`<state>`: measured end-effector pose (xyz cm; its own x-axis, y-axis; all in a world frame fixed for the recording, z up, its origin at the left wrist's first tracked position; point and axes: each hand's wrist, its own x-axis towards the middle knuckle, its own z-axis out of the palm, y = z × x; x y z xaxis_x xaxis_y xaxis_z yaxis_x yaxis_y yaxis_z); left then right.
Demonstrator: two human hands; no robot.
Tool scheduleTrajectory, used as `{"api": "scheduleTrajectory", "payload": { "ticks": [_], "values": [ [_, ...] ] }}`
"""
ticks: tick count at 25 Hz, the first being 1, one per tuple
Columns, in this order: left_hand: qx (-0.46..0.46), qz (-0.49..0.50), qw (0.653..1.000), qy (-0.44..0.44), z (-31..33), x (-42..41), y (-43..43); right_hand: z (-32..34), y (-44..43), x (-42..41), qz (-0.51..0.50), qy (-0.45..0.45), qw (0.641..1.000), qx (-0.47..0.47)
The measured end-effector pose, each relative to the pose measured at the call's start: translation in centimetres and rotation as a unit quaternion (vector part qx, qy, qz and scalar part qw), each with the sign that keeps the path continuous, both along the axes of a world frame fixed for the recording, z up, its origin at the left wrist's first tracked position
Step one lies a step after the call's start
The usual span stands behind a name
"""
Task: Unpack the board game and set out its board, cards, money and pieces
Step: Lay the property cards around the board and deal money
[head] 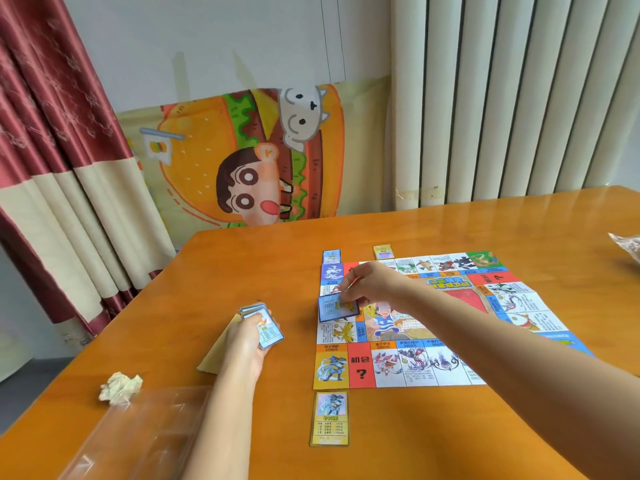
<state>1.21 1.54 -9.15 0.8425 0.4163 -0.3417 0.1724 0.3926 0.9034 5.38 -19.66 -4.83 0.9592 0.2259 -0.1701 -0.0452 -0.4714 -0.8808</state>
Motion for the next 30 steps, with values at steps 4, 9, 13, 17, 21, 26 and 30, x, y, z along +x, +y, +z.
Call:
{"api": "scheduleTrajectory", "payload": {
  "ticks": [4, 9, 13, 17, 21, 26, 30],
  "values": [
    [-0.033, 0.049, 0.997, -0.044, 0.4, -0.6, 0.0, -0.5, 3.1, 0.1, 0.064, 0.028, 0.997, -0.03],
    [-0.144, 0.123, 0.97, -0.152, 1.6, -1.5, 0.6, -1.2, 7.2, -0.5, 0.096, -0.015, 0.987, -0.13],
    [-0.163, 0.141, 0.96, -0.181, 1.9, -1.7, 1.0, -1.6, 8.8, -0.7, 0.147, -0.05, 0.963, -0.222],
    [-0.174, 0.13, 0.963, -0.159, 1.9, -1.7, 1.1, -1.9, 9.1, -0.3, 0.157, -0.085, 0.947, -0.268],
    [-0.164, 0.118, 0.969, -0.143, 2.2, -1.9, 0.7, -1.9, 8.6, 0.8, 0.114, -0.094, 0.94, -0.307],
    [-0.169, 0.106, 0.973, -0.116, 2.6, -2.3, 0.8, -1.9, 7.9, 1.2, 0.089, -0.089, 0.936, -0.328],
    [-0.179, 0.095, 0.973, -0.114, 2.8, -2.5, 0.7, -1.2, 7.6, 1.2, 0.093, -0.08, 0.933, -0.339]
  ]
}}
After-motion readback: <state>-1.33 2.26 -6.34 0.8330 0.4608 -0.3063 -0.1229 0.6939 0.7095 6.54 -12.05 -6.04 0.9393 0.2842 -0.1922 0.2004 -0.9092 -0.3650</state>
